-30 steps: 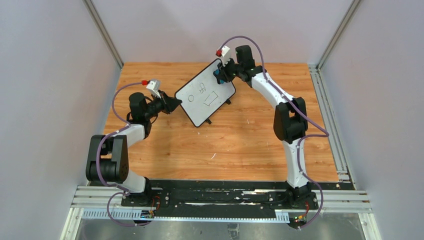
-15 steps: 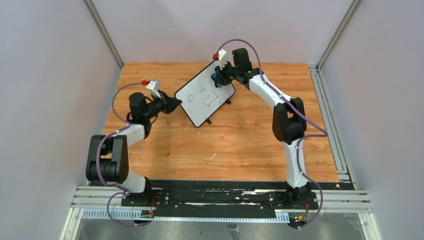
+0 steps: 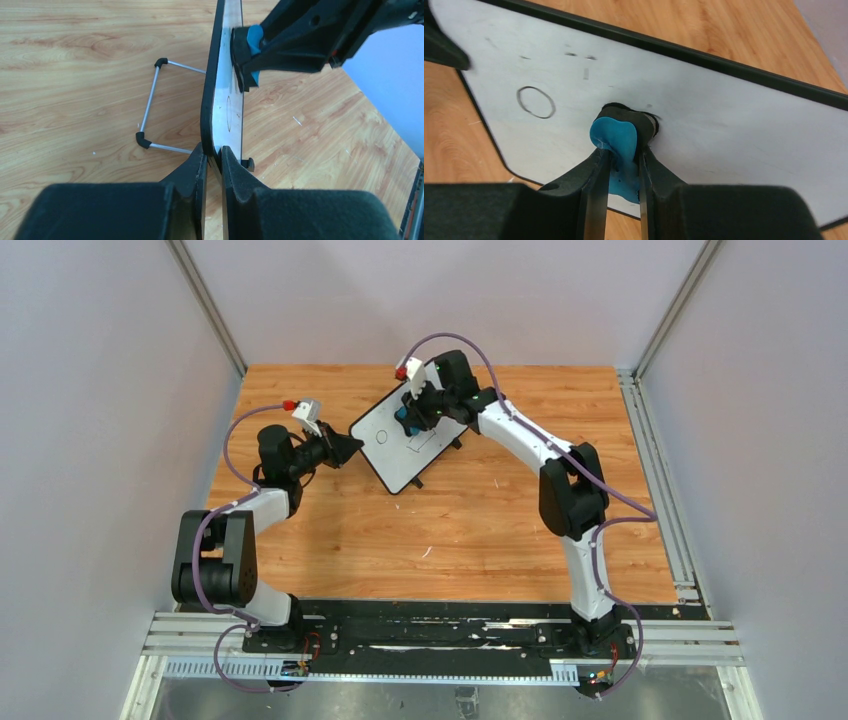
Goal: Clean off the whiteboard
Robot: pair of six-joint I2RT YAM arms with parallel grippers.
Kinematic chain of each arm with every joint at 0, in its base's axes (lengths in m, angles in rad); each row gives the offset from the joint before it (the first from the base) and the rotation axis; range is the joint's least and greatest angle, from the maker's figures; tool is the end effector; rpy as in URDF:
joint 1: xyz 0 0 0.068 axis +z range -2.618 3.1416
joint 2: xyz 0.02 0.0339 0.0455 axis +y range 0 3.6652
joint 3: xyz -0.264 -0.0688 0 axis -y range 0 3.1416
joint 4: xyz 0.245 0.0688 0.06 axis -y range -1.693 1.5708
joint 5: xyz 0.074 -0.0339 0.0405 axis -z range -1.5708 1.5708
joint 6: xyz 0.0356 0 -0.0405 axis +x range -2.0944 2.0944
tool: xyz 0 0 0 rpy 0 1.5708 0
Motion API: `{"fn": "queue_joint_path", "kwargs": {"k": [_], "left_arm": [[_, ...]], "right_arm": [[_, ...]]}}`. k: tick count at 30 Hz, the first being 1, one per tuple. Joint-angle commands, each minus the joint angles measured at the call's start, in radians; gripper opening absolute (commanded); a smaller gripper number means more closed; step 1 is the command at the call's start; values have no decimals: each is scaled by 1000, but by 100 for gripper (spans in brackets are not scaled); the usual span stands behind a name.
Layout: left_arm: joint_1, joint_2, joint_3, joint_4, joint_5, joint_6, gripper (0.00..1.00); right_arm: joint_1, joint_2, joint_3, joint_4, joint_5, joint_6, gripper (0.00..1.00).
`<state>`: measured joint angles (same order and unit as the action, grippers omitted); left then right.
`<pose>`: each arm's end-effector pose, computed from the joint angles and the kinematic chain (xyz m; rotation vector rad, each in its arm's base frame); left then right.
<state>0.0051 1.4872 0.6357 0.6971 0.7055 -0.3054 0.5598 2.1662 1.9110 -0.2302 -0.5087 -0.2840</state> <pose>0.3045 -0.0215 0.2163 0.2631 1.7386 -0.8253 0.4257 0.2872 0.2792 -1.1244 1.7259 0.6928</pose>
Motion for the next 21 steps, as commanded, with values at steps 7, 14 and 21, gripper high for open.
{"fn": "queue_joint_path", "kwargs": {"k": [7,14,21], "left_arm": [[6,1,-5,-57,-17,114,0],[6,-3,-6,-59,-18,115,0],[6,-4,-7,-59,-17,117,0]], "right_arm": [[38,-56,-59,-26,21,-19,1],[-60,3,2,-9,39,-26,1],[-88,49,67,-22,21,-16,1]]}}
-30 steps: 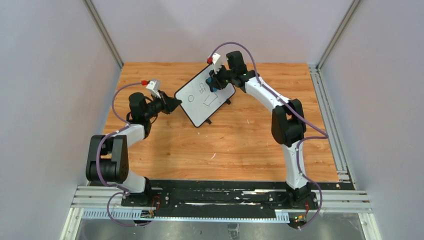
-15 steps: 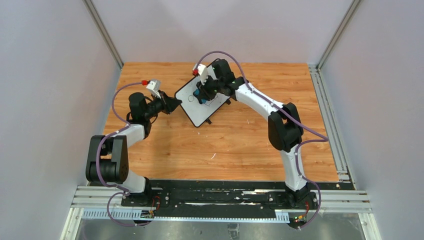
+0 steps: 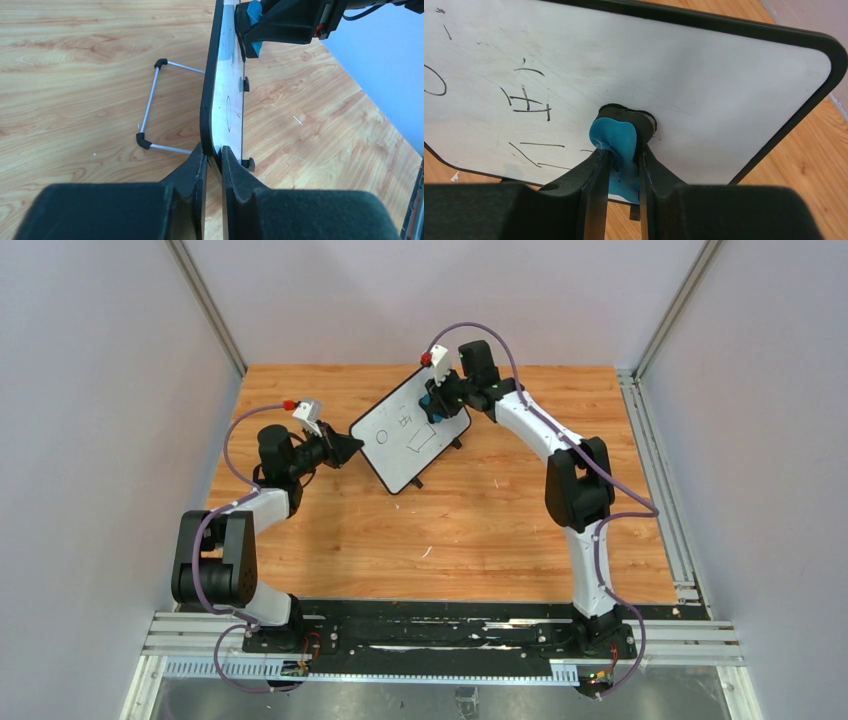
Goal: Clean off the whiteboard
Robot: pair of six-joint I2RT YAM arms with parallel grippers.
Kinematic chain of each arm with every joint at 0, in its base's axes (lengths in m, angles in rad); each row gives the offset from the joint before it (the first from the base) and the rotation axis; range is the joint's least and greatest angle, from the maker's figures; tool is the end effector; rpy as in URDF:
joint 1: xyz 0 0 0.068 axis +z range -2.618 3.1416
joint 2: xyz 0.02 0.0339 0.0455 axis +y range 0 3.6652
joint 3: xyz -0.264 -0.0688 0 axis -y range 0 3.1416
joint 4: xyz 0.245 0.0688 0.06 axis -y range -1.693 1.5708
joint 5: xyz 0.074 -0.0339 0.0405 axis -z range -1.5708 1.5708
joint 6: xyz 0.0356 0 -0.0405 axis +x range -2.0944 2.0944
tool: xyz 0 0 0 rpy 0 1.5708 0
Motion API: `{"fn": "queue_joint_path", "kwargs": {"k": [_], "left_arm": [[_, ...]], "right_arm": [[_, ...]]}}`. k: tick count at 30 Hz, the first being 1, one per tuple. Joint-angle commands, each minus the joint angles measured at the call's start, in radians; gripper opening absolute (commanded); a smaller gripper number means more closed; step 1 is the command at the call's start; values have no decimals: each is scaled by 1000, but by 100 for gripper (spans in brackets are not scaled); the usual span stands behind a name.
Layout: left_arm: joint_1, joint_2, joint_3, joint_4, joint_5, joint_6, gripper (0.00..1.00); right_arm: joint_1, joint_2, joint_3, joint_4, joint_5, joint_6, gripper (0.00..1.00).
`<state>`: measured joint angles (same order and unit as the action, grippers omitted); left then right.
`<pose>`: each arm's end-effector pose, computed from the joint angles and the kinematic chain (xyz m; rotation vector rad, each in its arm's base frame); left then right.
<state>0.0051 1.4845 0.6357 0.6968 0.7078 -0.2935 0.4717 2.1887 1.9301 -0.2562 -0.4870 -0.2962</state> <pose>0.3042 -0.0216 0.2170 0.2758 1.7331 -0.8180 0.4529 0.2497 0.2721 -1.0461 1.7943 0.6137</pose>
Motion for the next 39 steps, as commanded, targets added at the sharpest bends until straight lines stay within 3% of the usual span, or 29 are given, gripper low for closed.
{"fn": "queue_joint_path", "kwargs": {"k": [1,17,32,39], "left_arm": [[6,-1,-7,-59,-20,105,0],[6,-1,-4,-62,-18,108,0],[6,-11,-11,-68,-19,114,0],[6,-13,-11,-69,-19,119,0]], "right_arm": [[4,25,46,5,-4,1,1],[126,-59,-28,-14,-23,-15,1],[21,111,216,-68,31,-36,1],[53,55,119,-39,1,-25,1]]}}
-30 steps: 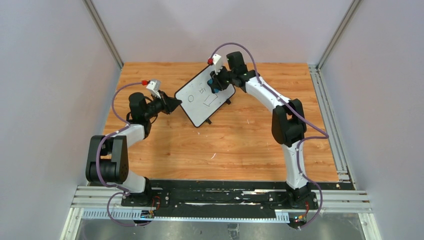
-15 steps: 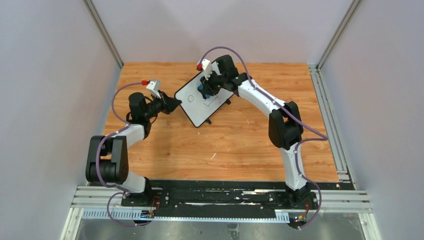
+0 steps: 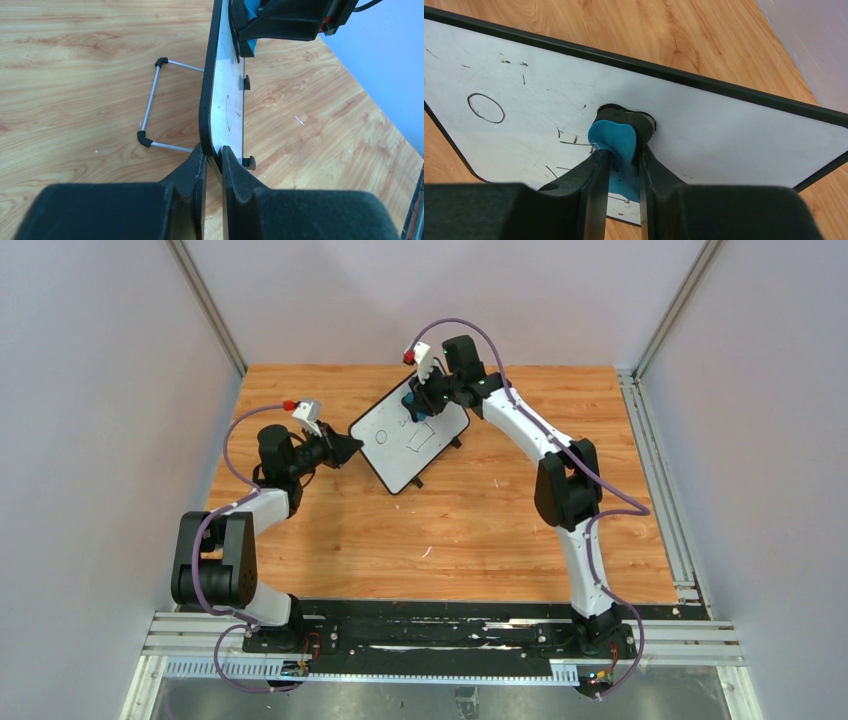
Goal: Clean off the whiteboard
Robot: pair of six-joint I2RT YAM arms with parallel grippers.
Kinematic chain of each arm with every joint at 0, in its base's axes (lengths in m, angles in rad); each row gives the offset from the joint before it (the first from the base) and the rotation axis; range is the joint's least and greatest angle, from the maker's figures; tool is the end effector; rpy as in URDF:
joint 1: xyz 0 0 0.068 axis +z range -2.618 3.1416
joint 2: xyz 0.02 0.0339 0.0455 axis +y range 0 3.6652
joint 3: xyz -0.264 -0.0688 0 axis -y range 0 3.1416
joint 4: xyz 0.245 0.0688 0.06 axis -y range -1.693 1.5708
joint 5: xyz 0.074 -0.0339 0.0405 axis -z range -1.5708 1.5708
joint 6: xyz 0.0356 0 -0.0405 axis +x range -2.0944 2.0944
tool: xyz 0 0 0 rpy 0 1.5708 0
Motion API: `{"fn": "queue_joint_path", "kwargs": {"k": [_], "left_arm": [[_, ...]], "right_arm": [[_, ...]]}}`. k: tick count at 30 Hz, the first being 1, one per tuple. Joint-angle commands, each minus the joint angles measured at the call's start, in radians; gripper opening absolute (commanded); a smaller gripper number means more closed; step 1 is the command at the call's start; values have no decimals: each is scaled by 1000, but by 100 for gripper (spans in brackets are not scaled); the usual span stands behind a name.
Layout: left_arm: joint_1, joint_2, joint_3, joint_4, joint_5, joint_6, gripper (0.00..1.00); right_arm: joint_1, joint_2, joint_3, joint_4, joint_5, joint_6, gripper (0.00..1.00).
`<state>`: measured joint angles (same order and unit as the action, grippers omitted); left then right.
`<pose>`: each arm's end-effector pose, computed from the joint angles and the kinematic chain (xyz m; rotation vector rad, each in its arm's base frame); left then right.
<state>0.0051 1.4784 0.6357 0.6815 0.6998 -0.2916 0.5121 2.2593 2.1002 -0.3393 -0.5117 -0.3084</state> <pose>0.3035 -0.0214 0.2172 0.2679 1.7418 -0.8123 0.4547 0.2756 0.2876 -1.1036 1.7429 0.6536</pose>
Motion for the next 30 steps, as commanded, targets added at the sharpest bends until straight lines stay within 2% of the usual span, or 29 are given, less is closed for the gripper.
{"fn": "queue_joint_path", "kwargs": {"k": [1,6,14,30], "left_arm": [[6,-6,-11,-54,-10,117,0],[6,-5,-10,-54,-7,115,0],[6,-6,-11,-54,-7,115,0],[6,-5,-8,-59,-3,117,0]], "right_arm": [[24,-33,-77,50,20,-11,1],[79,-114,-194,61,-11,-16,1],[114,-149,-221,43,-1,-18,1],[-23,-66,-190,77,47,-28,1]]}}
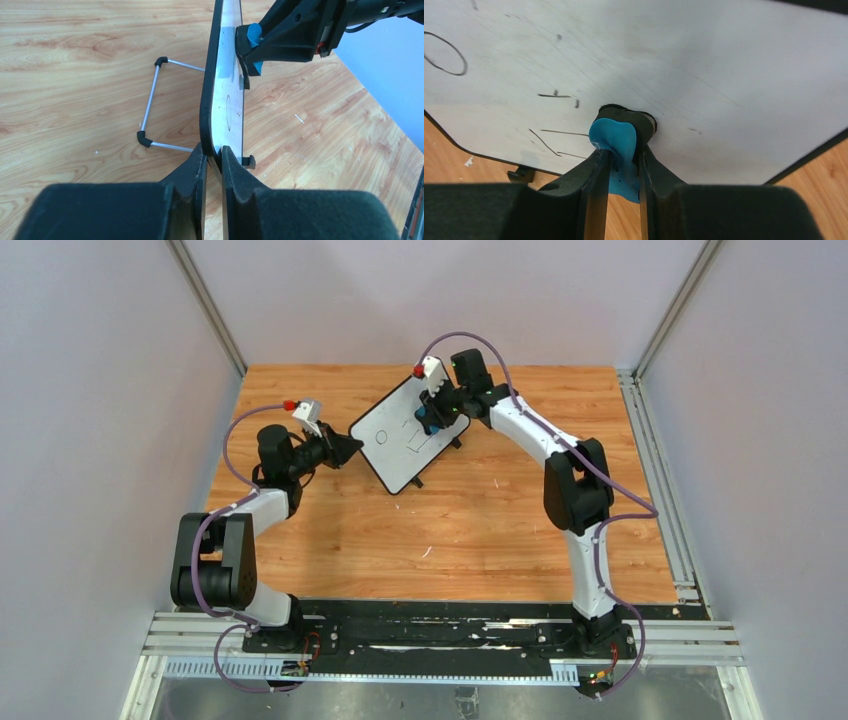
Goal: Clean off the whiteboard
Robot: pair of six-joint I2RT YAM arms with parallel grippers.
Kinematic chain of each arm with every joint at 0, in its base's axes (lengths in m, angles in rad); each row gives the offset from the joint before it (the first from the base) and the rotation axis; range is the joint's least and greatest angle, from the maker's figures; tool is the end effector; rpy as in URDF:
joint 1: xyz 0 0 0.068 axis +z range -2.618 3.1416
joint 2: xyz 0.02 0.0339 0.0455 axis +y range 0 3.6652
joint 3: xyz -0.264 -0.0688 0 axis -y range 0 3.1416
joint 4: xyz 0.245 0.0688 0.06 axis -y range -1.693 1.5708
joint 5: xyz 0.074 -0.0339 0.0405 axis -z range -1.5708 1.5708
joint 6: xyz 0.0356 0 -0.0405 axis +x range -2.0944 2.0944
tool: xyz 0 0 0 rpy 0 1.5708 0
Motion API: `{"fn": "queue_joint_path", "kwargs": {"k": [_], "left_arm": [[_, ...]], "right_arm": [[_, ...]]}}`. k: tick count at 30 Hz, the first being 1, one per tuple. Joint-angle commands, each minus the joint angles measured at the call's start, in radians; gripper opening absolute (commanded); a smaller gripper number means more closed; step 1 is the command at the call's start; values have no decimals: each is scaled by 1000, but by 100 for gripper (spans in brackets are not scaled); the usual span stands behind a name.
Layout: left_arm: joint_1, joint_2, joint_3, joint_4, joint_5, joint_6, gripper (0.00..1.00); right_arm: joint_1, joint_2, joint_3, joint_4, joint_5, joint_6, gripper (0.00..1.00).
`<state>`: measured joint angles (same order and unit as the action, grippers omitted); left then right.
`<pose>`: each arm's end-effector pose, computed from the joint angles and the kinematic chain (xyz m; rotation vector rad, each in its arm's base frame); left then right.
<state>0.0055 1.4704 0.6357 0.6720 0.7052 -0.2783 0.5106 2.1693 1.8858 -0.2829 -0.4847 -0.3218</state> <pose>0.3024 -0.0214 0.2185 0.2824 1.7393 -0.8073 0.4366 0.2636 0.2641 -1.1142 1.8126 0.6280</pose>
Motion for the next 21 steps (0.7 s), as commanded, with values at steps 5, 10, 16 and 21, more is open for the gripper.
{"fn": "queue_joint_path", "kwargs": {"k": [5,10,16,21], "left_arm": [[5,4,-9,-49,-8,103,0],[5,0,-9,-54,-9,108,0],[4,6,-4,-54,-7,107,0],[1,8,-4,-54,-8,107,0]], "right_arm": [[1,14,18,19,1,-1,1],[42,-10,1,14,-10,7,1],[87,-44,-50,19,-9,6,1],[108,-59,-70,18,-14,15,1]]}}
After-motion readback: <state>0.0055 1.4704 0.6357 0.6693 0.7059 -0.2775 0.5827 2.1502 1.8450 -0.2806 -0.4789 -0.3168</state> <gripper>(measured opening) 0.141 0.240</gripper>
